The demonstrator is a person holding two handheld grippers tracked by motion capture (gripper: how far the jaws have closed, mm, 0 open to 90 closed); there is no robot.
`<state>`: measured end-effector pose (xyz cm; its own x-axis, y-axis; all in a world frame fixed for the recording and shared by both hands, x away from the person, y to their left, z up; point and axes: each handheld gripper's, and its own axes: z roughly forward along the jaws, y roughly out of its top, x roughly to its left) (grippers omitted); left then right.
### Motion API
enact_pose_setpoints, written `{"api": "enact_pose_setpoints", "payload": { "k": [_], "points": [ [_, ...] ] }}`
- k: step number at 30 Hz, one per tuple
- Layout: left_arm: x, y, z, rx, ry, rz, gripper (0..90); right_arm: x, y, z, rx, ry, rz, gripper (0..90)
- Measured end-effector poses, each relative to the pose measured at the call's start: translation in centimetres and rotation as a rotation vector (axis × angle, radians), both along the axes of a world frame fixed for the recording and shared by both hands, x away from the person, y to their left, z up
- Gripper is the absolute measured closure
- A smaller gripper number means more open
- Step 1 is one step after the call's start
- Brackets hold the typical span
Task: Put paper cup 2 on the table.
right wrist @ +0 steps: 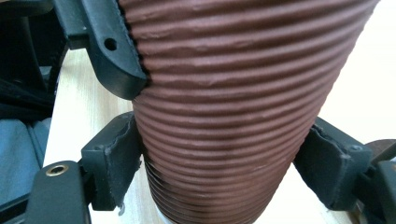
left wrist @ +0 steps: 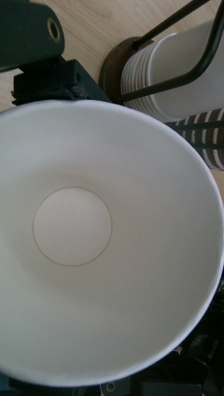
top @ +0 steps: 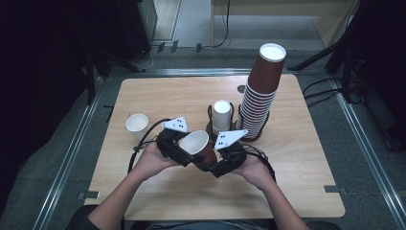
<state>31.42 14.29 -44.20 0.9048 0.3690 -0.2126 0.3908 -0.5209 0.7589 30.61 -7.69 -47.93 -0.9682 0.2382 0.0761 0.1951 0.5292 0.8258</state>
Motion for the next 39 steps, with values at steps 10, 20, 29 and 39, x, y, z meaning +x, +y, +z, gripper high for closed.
{"api": "enact_pose_setpoints", "payload": {
  "k": [10, 20, 29, 39],
  "points": [
    [0.2, 0.4, 0.1, -0.001, 0.006, 0.006, 12.8, 0.2, -0.2, 0.2, -0.006, 0.057, -0.017, 14.6],
    [0.4, 0.5, 0.0, 0.073, -0.035, 0.009, 12.9, 0.0, -1.4, 0.4, -0.030, 0.076, -0.032, 14.2],
    [0.6, 0.8, -0.2, 0.109, -0.034, -0.010, 12.9, 0.0, -2.2, 0.6, -0.045, 0.072, -0.082, 14.3],
    [0.5, 1.4, -0.3, 0.131, -0.044, -0.012, 12.6, -0.4, -2.9, 0.6, -0.063, 0.033, -0.148, 14.7]
  ]
}}
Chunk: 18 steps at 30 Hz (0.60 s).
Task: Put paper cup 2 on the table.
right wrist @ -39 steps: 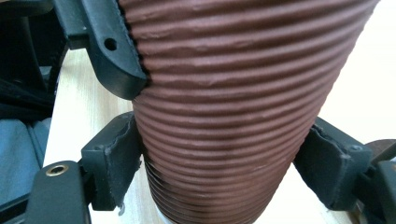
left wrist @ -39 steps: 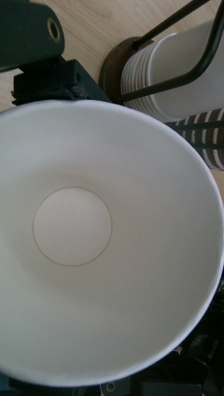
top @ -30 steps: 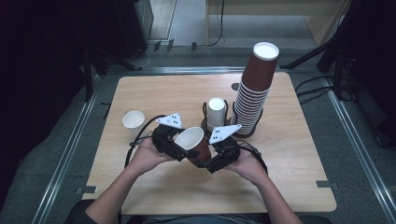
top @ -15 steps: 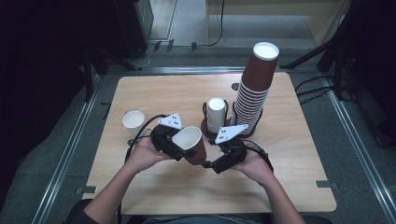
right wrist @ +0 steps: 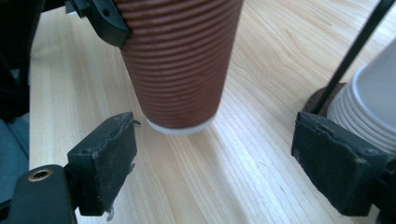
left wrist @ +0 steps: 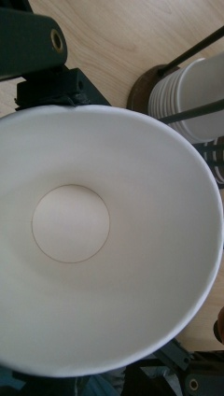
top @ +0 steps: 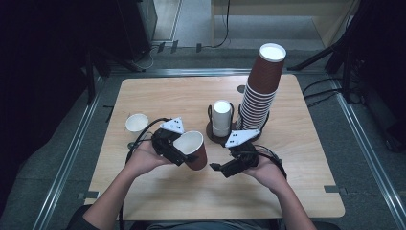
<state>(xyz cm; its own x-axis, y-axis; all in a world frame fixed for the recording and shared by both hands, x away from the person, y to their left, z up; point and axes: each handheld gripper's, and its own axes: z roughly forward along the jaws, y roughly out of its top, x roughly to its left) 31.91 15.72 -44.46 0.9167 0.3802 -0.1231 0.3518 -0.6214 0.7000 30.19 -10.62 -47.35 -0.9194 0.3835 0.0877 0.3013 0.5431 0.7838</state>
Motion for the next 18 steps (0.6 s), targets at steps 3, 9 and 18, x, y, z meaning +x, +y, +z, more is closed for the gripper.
{"api": "enact_pose_setpoints", "payload": {
  "k": [3, 9, 18],
  "points": [
    [0.0, 0.4, 0.0, 0.007, -0.001, -0.003, 12.6, 0.0, -0.3, 0.0, -0.002, 0.004, -0.014, 14.7],
    [-0.2, 1.1, -0.1, 0.015, 0.011, -0.010, 12.1, -0.1, -0.9, 0.2, 0.001, 0.005, -0.026, 14.8],
    [-0.8, 1.7, 0.2, -0.002, 0.017, -0.014, 11.8, 0.2, -1.5, 0.2, -0.007, 0.015, -0.044, 14.8]
  ]
}}
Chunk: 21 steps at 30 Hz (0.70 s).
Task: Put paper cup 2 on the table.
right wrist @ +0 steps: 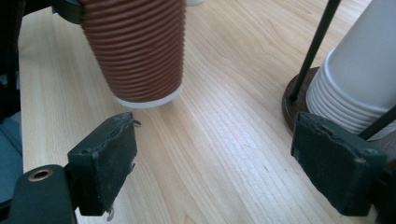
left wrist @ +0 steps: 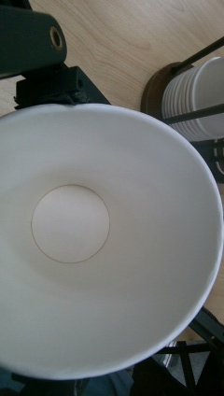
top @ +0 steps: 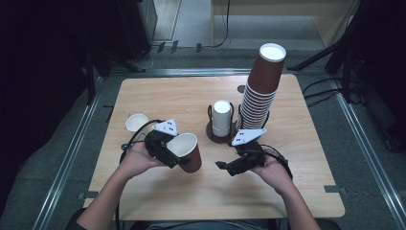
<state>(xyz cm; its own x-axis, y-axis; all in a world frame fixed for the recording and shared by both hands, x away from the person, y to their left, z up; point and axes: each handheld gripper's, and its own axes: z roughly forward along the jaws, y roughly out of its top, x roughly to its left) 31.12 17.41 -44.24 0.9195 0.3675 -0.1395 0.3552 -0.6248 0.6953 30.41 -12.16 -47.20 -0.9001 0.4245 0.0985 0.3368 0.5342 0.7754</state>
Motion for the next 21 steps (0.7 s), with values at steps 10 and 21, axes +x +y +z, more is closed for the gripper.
{"api": "enact_pose_setpoints", "payload": {
  "k": [10, 21],
  "points": [
    [-0.6, 1.5, -0.1, 0.025, -0.006, 0.027, 11.7, 0.5, -0.4, 0.1, 0.002, 0.001, 0.010, 14.9],
    [-1.2, 4.2, 0.1, 0.033, 0.005, 0.052, 11.4, 1.3, -0.2, -0.1, 0.003, -0.011, -0.004, 15.1]
  ]
}}
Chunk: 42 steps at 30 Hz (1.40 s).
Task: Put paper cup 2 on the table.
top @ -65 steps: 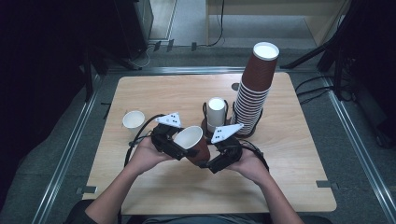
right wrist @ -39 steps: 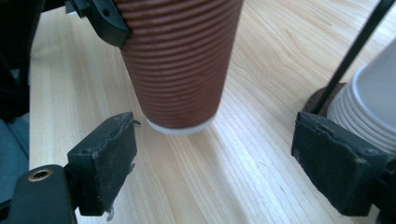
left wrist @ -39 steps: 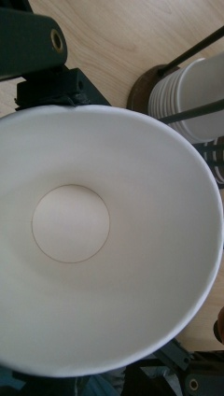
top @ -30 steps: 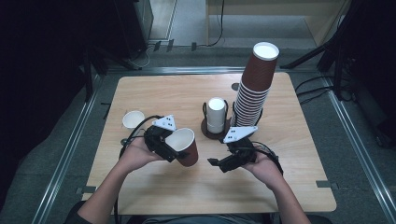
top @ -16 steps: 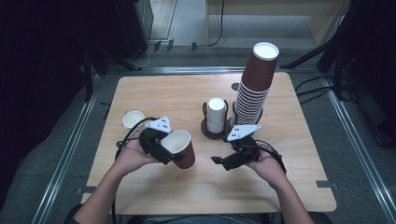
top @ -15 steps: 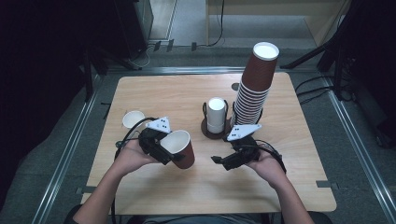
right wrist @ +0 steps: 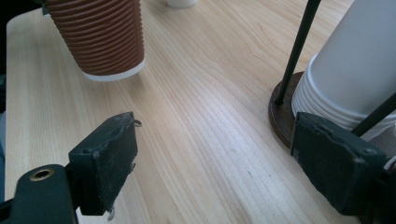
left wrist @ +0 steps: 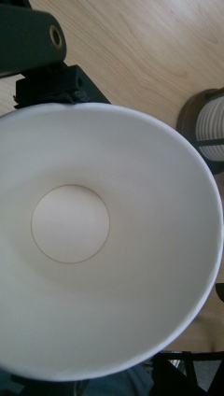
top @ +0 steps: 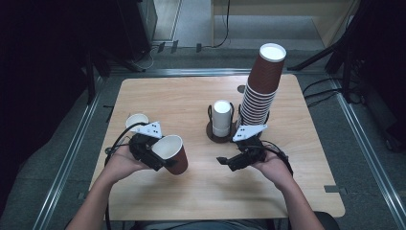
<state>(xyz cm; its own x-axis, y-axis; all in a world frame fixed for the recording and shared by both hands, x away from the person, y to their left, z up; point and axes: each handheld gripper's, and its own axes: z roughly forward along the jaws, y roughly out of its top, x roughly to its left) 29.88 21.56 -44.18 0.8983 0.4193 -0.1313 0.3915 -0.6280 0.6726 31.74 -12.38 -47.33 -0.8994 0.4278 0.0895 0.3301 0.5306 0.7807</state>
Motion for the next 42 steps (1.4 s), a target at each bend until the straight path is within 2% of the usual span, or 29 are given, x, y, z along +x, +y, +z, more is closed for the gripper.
{"api": "enact_pose_setpoints", "payload": {
  "k": [4, 7, 11, 24, 27, 32, 36, 42],
  "points": [
    [-0.3, 0.8, -0.1, 0.015, -0.005, 0.008, 11.3, 0.1, 0.2, 0.0, 0.000, 0.002, 0.009, 15.1],
    [-0.4, 1.5, -0.3, 0.037, -0.026, 0.015, 11.2, 0.2, 0.3, 0.0, -0.002, 0.002, 0.015, 15.1],
    [-0.5, 2.3, -0.5, 0.040, -0.017, 0.029, 11.1, 0.2, 0.4, 0.0, -0.003, 0.005, 0.017, 15.2],
    [0.0, 6.0, -1.2, 0.069, 0.021, 0.129, 10.6, 0.3, 0.5, -0.2, -0.008, 0.014, 0.022, 15.2],
    [0.1, 6.6, -1.3, 0.064, 0.028, 0.150, 10.3, 0.3, 0.6, -0.2, -0.009, 0.014, 0.020, 15.2],
    [0.2, 7.6, -1.5, 0.074, 0.028, 0.190, 9.9, 0.3, 0.6, -0.3, -0.014, 0.017, 0.019, 15.1],
    [0.3, 8.3, -1.8, 0.075, 0.035, 0.203, 9.6, 0.3, 0.5, -0.3, -0.011, 0.016, 0.019, 15.2],
    [0.4, 8.8, -2.2, 0.086, 0.020, 0.222, 9.0, 0.3, 0.5, -0.3, -0.010, 0.019, 0.016, 15.2]
  ]
}}
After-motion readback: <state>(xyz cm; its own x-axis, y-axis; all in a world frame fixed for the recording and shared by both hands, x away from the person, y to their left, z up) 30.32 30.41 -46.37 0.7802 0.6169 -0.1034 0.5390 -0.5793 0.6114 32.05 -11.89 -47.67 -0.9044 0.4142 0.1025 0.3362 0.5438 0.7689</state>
